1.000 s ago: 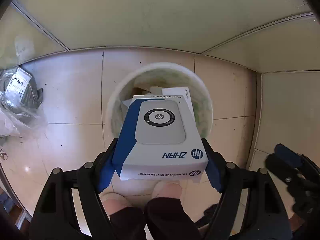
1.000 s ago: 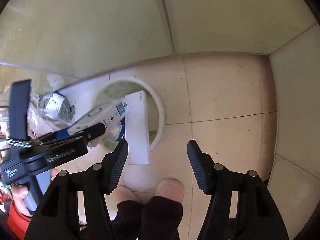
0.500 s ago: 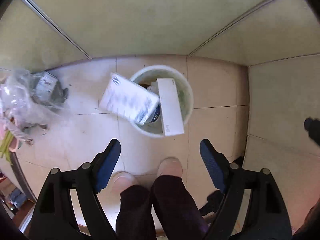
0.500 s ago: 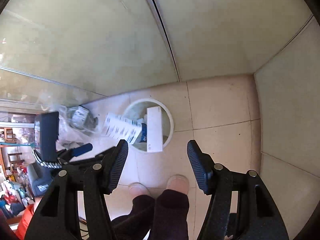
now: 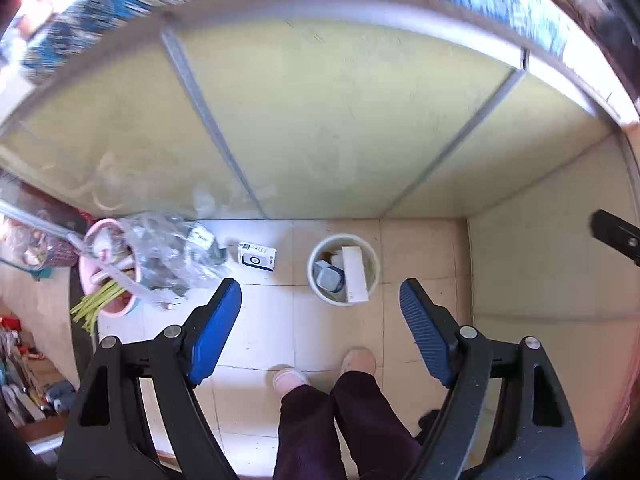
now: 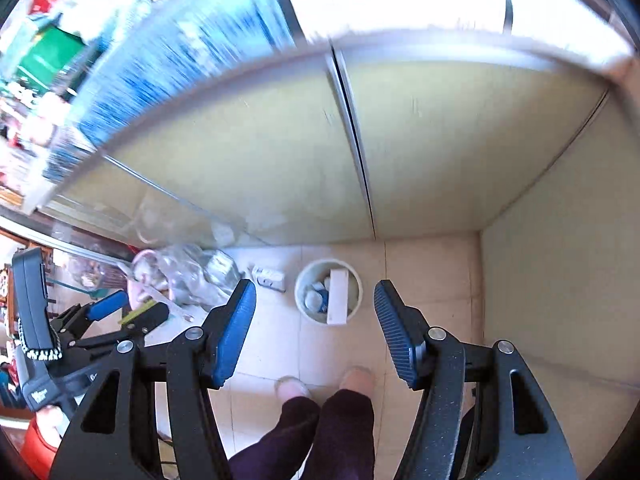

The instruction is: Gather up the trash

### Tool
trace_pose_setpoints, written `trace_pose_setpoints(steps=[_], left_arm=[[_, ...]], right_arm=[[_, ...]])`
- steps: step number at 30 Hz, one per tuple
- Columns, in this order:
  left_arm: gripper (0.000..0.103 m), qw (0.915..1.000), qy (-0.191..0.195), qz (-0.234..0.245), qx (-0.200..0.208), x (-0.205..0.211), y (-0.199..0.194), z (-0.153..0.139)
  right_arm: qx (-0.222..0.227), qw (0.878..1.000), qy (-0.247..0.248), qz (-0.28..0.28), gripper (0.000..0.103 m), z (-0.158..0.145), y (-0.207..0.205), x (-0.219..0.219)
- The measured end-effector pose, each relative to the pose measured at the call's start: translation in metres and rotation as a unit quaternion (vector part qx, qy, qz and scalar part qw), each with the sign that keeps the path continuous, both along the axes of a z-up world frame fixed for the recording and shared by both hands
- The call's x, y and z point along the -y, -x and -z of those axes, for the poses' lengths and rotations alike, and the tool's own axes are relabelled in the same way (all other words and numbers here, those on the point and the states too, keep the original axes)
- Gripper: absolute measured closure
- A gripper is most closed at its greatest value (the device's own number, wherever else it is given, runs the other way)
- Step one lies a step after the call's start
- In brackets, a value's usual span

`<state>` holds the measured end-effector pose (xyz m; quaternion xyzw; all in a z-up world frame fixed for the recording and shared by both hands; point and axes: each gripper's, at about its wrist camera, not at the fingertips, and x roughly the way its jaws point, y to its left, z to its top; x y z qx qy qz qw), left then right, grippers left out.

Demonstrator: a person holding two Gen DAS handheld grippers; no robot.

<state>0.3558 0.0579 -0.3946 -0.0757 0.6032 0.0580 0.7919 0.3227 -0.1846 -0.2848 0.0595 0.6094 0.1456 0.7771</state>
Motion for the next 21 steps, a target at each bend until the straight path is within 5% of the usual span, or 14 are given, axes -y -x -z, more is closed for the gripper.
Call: trace_pose_setpoints(steps=[4,11,15,21], left_arm=[[0.022,0.9995,-0.014,-0.022,0.017,-0.017,0.011,-0.034],[0.022,0.9925,-0.030,-0.022,0.117,-0.017,0.046,-0.129],[0.022,0.9806,-0.026,0.006,0.194,-0.005,0.074,-0.195],[0.022,0.9508,-0.009,0.037,0.307,0.005,0.138,-0.287]], right_arm=[[0.018,1.000,-0.009,0.007,0.043,-0.022,0.007,0.000],[0.069,0.997,-0.020,0.016,0.043,-0.083,0.026,-0.008],[0.143,0.990,-0.011,0.015,0.043,-0.146,0.050,-0.015],[0.259,0.965,-0.023,0.033,0.043,-0.232,0.115,-0.028]])
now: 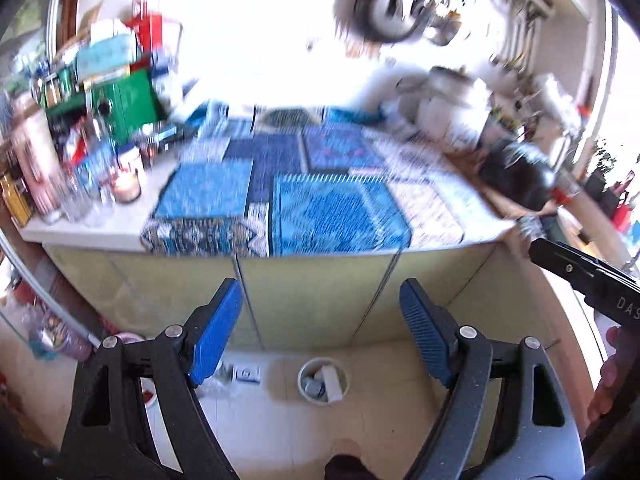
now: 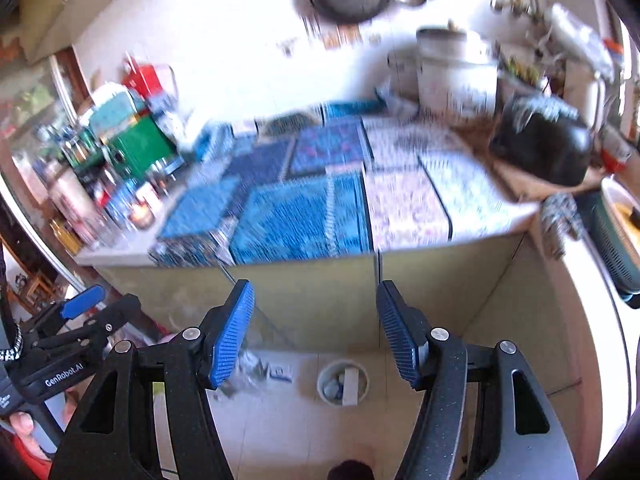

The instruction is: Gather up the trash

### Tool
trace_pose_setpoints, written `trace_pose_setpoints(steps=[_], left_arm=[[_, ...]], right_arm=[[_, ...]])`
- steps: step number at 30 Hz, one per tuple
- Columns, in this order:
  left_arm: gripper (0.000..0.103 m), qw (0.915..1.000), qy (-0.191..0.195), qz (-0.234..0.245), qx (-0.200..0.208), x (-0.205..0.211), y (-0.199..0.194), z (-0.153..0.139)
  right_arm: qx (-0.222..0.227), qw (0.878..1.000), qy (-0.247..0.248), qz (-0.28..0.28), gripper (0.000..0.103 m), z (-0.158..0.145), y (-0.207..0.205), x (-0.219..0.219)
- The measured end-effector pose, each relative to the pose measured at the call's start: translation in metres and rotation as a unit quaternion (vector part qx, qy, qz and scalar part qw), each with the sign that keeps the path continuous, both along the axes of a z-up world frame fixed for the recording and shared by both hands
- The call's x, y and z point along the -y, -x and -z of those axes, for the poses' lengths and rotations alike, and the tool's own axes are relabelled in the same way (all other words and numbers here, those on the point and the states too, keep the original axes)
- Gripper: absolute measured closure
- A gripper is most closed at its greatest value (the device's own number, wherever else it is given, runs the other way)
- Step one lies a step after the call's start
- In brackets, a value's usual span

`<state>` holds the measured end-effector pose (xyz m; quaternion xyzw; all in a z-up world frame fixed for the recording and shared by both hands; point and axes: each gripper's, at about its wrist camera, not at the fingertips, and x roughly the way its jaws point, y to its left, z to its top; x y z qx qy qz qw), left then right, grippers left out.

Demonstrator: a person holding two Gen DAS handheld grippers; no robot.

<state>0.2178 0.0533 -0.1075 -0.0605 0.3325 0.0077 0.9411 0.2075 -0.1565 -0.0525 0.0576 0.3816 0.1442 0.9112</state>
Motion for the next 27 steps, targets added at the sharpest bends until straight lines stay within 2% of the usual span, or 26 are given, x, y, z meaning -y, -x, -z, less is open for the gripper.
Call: trace_pose_setpoints(steps=[5,8,12,13,14,18,20,23,27], left_arm=[[0.022,0.9975,-0.001,0.014,0.069,-0.007,0.061,-0.053],[0.022,0.9956,0.000,0.016,0.093,-0.008,0.099,-0.079],[0.019,0.9927,-0.006,0.018,0.119,-0.008,0.143,-0.100],[0.016,0.9923,-0.007,0.020,0.122,-0.008,0.152,-0.101],[0.014,0.9918,-0.008,0.022,0.125,-0.007,0.161,-0.104],[0.012,0.9908,-0.011,0.023,0.133,-0.004,0.187,-0.110],[0.001,0.9907,-0.012,0.018,0.135,-0.004,0.197,-0.111],[0.001,0.9904,-0.006,0.009,0.138,-0.005,0.209,-0.113],[0.001,0.9908,-0.009,-0.002,0.135,-0.004,0.213,-0.115]], right_arm=[[0.066,0.998,-0.002,0.015,0.043,-0.052,0.057,-0.017],[0.095,0.995,-0.015,0.013,0.043,-0.074,0.087,-0.027],[0.123,0.992,-0.015,0.015,0.040,-0.093,0.124,-0.036],[0.127,0.992,-0.013,0.015,0.039,-0.096,0.131,-0.037],[0.132,0.991,-0.010,0.017,0.032,-0.098,0.139,-0.037],[0.151,0.988,0.002,0.028,0.018,-0.106,0.162,-0.035],[0.157,0.987,0.015,0.033,0.012,-0.107,0.169,-0.035],[0.167,0.985,0.021,0.035,0.000,-0.110,0.176,-0.033],[0.164,0.986,0.019,0.026,0.000,-0.112,0.179,-0.031]])
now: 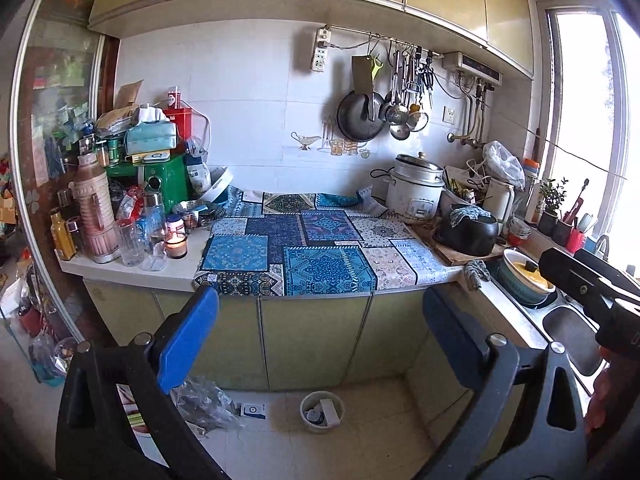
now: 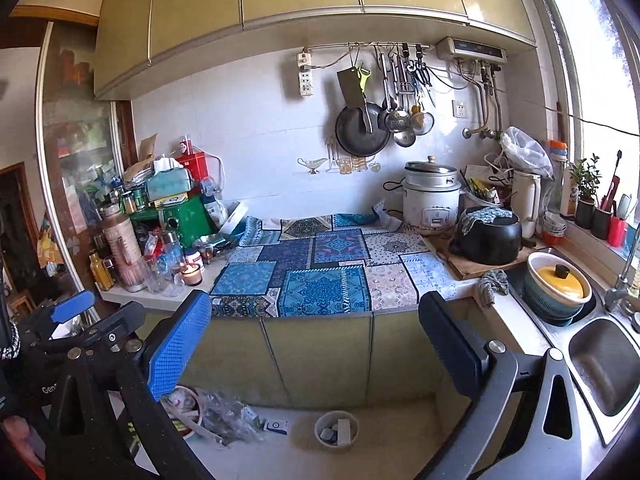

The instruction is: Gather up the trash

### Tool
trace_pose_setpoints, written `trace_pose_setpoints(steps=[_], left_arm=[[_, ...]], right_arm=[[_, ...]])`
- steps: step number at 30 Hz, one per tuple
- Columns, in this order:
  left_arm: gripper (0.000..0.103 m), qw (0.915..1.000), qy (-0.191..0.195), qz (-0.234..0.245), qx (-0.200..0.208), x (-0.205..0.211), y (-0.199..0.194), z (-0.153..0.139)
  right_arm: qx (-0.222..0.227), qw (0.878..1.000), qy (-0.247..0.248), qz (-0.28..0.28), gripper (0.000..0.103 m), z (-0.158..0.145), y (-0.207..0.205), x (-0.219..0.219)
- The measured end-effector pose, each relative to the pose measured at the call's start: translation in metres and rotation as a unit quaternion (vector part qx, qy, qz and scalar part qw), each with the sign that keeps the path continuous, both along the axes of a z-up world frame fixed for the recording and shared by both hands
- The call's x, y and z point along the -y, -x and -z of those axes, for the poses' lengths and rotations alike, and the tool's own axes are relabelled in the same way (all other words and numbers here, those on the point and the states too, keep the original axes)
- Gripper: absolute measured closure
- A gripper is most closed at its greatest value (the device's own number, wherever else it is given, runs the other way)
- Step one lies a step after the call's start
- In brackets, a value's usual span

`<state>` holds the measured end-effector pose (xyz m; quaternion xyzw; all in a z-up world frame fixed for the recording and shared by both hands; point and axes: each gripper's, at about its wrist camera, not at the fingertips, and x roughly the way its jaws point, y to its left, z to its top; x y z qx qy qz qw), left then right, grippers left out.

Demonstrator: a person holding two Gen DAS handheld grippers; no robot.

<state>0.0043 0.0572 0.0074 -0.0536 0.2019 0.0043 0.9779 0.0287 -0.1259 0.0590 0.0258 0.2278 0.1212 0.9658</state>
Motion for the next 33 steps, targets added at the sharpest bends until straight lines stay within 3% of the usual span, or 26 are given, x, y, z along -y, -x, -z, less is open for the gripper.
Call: trace_pose_setpoints(steps=[16,33], left_arm=[[0.001,0.9996,-0.019,-0.018,-0.001,0.019,0.002,-0.001],[0.001,0.9999,-0.017,-0.003,-0.001,0.027,-0.010,-0.002]], right_arm=[[-0.023,0.999,-0.007,-0.024,0.000,0.006,0.003,0.015],[-0.032,0.999,-0.005,-0.021,0.000,0.006,-0.001,0.020]])
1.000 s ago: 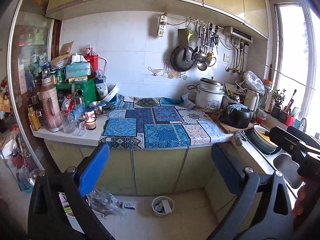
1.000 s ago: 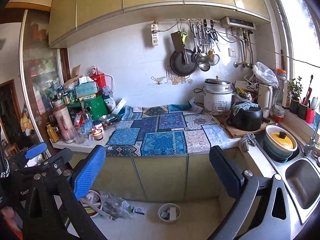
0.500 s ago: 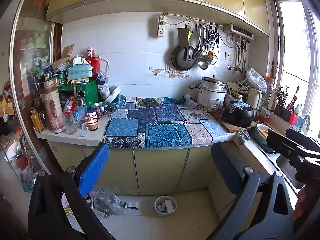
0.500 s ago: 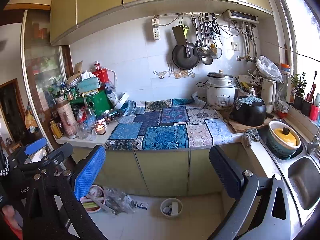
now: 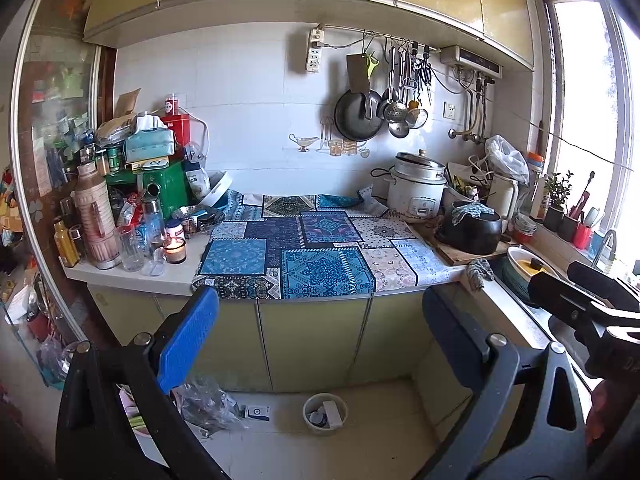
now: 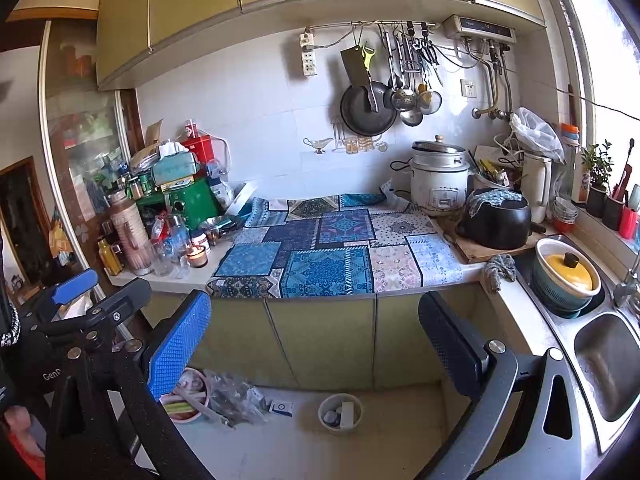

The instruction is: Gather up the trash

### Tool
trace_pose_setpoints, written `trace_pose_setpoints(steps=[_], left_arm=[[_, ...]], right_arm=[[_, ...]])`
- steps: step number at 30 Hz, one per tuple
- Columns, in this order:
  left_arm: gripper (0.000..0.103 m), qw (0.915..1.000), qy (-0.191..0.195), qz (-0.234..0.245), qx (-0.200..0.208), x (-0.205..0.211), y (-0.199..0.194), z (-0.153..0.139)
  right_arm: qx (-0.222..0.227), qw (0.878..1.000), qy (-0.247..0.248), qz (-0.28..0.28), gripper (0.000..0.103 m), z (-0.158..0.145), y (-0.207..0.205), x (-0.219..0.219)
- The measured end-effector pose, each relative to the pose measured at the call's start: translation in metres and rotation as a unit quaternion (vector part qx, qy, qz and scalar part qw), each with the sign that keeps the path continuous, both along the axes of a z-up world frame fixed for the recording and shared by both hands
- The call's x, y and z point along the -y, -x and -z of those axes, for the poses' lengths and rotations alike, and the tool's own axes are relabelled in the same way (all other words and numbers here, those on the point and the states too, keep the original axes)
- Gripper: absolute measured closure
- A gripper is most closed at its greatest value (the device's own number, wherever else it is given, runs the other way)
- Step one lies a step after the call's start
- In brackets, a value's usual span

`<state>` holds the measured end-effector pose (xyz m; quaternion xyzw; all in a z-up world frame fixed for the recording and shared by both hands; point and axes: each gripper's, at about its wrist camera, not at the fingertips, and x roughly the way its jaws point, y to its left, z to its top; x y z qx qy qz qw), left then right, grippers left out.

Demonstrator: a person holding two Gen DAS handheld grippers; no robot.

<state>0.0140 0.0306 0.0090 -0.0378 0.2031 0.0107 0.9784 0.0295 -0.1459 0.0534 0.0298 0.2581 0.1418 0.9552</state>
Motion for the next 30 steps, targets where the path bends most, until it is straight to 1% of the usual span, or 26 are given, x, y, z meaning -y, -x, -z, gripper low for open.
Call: trace_pose_setpoints(steps=[6,20,30], left_arm=[[0.001,1.0000,0.006,0.004,-0.001,0.000,-0.005,-0.001],[0.001,1.0000,0.004,0.007,-0.002,0.003,-0.010,-0.001],[0.001,1.0000,-0.001,-0.007,-0.004,0.012,-0.018,-0.002]], right_arm=[[0.000,1.000,0.001,-0.001,0.000,0.000,-0.001,0.001],[0.002,1.000,-0.003,-0.001,0.000,0.000,-0.004,0.004],[0.000,1.000,-0.009,-0.015,0.000,0.000,-0.014,0.010]])
